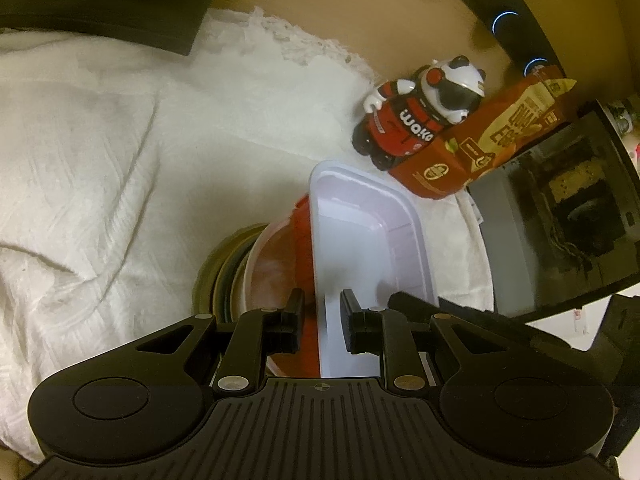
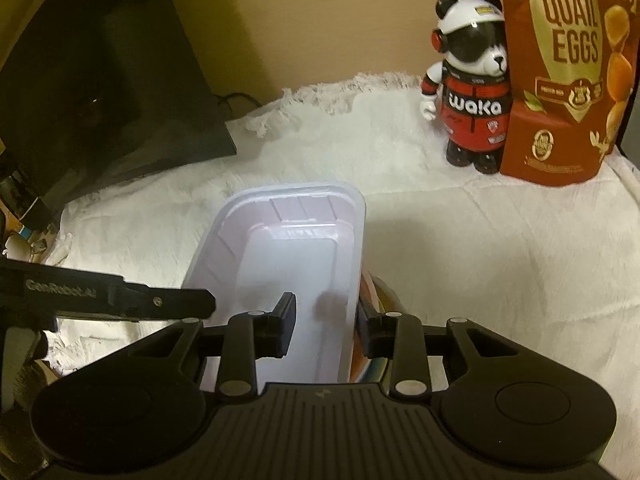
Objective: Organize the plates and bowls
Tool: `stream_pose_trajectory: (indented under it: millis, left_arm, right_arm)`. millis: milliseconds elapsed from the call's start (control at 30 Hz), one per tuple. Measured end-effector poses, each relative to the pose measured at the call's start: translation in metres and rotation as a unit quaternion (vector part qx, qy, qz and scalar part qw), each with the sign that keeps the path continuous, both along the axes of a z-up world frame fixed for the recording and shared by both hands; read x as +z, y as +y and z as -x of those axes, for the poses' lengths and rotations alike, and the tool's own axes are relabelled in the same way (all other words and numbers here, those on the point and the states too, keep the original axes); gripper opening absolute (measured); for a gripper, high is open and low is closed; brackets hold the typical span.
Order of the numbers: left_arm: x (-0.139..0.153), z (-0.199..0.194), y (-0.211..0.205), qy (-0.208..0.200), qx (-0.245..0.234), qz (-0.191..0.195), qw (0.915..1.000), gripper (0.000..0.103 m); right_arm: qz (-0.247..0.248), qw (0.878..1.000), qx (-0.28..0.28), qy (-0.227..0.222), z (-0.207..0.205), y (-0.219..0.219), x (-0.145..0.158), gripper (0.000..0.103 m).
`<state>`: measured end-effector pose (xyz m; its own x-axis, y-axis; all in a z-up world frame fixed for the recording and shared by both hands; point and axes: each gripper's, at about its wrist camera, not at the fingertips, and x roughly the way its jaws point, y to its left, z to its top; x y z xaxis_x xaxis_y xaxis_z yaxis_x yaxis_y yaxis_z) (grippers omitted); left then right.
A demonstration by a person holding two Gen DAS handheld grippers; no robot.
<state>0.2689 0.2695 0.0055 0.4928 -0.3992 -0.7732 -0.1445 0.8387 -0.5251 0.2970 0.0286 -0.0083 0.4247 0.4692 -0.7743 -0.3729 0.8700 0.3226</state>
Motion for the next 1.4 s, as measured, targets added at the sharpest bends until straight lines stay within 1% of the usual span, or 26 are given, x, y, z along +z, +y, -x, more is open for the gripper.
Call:
stream_pose_trajectory:
  millis: [67,167,333,467,600,700,800,867,900,933,967,1000,1067,1100,1167,1233,1267,1300,1333,1367,1400]
  left_arm:
    - [-0.001,-0.001,0.000,0.002,-0.004,0.000,1.0000,0.021]
    - [-0.001,-0.001,0.003,-0.004,-0.003,-0.004,1.0000,0.021]
    - [0.004,0.006,0.016,-0.018,-0.001,0.010,0.9998,0.022]
    - [0.006,0.011,0.028,-0.021,0.013,0.008,0.9997,0.022]
    - [0.007,0.019,0.033,-0.019,0.036,0.012,0.9991,0.022]
    - [0.011,0.027,0.032,-0.024,0.048,0.011,0.9985,0.022]
    - [0.018,0.043,0.027,-0.044,0.072,0.006,0.9964,0.022]
    - [0.024,0.060,0.021,-0.070,0.089,0.005,0.9935,0.022]
    - [0.027,0.069,0.016,-0.091,0.092,0.000,0.9916,0.022]
    - [0.030,0.081,0.008,-0.112,0.095,-0.017,0.9890,0.022]
    - [0.033,0.092,-0.001,-0.130,0.099,-0.037,0.9859,0.022]
    - [0.036,0.108,-0.014,-0.153,0.107,-0.061,0.9805,0.022]
    - [0.038,0.136,-0.038,-0.190,0.114,-0.094,0.9708,0.022]
    - [0.038,0.148,-0.052,-0.197,0.108,-0.106,0.9686,0.021]
    - [0.035,0.167,-0.076,-0.201,0.087,-0.124,0.9678,0.021]
    - [0.028,0.191,-0.104,-0.207,0.057,-0.147,0.9656,0.015]
    - [0.025,0.203,-0.117,-0.205,0.049,-0.154,0.9653,0.015]
    - [0.021,0.212,-0.127,-0.200,0.048,-0.161,0.9654,0.015]
    - [0.018,0.221,-0.138,-0.193,0.048,-0.171,0.9651,0.015]
    - [0.016,0.228,-0.146,-0.188,0.050,-0.183,0.9636,0.015]
    - [0.014,0.235,-0.154,-0.182,0.054,-0.200,0.9613,0.015]
  right_arm:
    - [0.000,1.000,-0.004,0.006,0.001,0.000,-0.003,0.031]
    - [0.006,1.000,-0.010,0.001,0.004,0.003,-0.004,0.031]
    - [0.007,0.999,-0.033,-0.006,0.011,0.005,-0.002,0.031]
    - [0.007,0.998,-0.050,-0.023,0.016,0.002,0.001,0.031]
    - [-0.024,0.998,-0.051,-0.022,0.017,-0.005,0.001,0.032]
    - [-0.034,0.998,-0.035,-0.027,0.018,-0.005,0.000,0.032]
    - [-0.034,0.998,-0.029,-0.047,0.019,-0.013,0.001,0.032]
    - [-0.040,0.997,-0.034,-0.065,0.025,-0.025,0.008,0.032]
    - [-0.046,0.996,-0.033,-0.075,0.030,-0.034,0.013,0.032]
    - [-0.050,0.995,-0.033,-0.086,0.037,-0.041,0.018,0.032]
    - [-0.051,0.993,-0.033,-0.100,0.047,-0.048,0.023,0.033]
    - [-0.051,0.992,-0.034,-0.111,0.057,-0.055,0.027,0.034]
    - [-0.050,0.990,-0.026,-0.132,0.082,-0.064,0.031,0.043]
    - [-0.047,0.989,-0.019,-0.139,0.093,-0.068,0.031,0.045]
    - [-0.036,0.988,-0.003,-0.151,0.120,-0.076,0.027,0.050]
    - [-0.032,0.988,0.002,-0.153,0.143,-0.083,0.020,0.054]
    - [-0.030,0.988,0.000,-0.153,0.155,-0.087,0.016,0.058]
    - [-0.026,0.988,-0.004,-0.155,0.168,-0.091,0.013,0.060]
    - [-0.021,0.987,-0.006,-0.160,0.179,-0.094,0.010,0.064]
    - [-0.015,0.987,-0.007,-0.162,0.190,-0.097,0.008,0.067]
    - [-0.010,0.987,-0.006,-0.159,0.200,-0.100,0.006,0.067]
